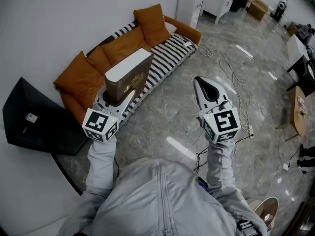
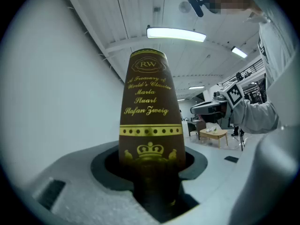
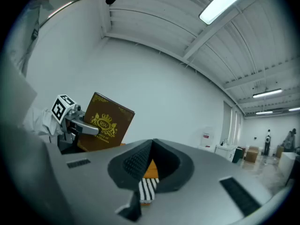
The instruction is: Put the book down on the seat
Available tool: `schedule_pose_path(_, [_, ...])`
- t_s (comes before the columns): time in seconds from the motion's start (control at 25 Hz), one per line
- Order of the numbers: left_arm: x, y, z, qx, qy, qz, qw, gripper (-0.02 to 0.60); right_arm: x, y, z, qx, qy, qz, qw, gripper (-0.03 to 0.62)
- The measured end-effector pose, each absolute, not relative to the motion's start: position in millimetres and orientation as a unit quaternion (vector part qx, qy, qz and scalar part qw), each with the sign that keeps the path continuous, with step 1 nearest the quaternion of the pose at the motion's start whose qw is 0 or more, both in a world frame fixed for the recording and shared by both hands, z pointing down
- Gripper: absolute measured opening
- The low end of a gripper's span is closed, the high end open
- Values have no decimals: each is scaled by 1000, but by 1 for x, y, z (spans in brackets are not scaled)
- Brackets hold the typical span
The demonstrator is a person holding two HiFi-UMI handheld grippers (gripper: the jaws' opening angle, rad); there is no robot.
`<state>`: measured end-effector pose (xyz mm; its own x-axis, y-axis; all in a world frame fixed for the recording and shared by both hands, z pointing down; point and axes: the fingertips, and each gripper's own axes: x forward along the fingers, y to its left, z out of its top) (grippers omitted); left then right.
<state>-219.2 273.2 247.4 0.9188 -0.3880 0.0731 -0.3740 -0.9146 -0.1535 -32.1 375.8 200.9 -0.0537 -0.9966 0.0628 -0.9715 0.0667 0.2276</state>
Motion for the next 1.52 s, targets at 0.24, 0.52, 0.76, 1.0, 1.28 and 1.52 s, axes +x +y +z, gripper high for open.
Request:
schedule_pose_path(0.24, [-216, 274, 253, -975, 206, -55, 66, 230, -29, 375, 207, 673, -732, -53, 97, 29])
schedule_pose_path(0.52, [-208, 290, 263, -970, 225, -64, 58, 230, -11, 387, 220, 662, -744, -31, 83, 31])
schedule_pose_path(0.76, [-200, 300, 272, -967, 240, -68, 51, 230, 4, 395, 231, 657, -749, -16, 78, 31])
schedule_pose_path(1.0, [-187, 284, 277, -968, 238, -67, 48, 230, 21, 383, 239, 665, -743, -2, 70, 31])
schedule_pose_path(1.28, [-161, 229, 295, -971, 229, -64, 39, 230, 42, 334, 256, 669, -740, 9, 77, 31])
schedule_pose_path(1.52, [-133, 143, 299, -973, 222, -60, 32, 230, 65, 257, 251, 675, -733, 5, 80, 31])
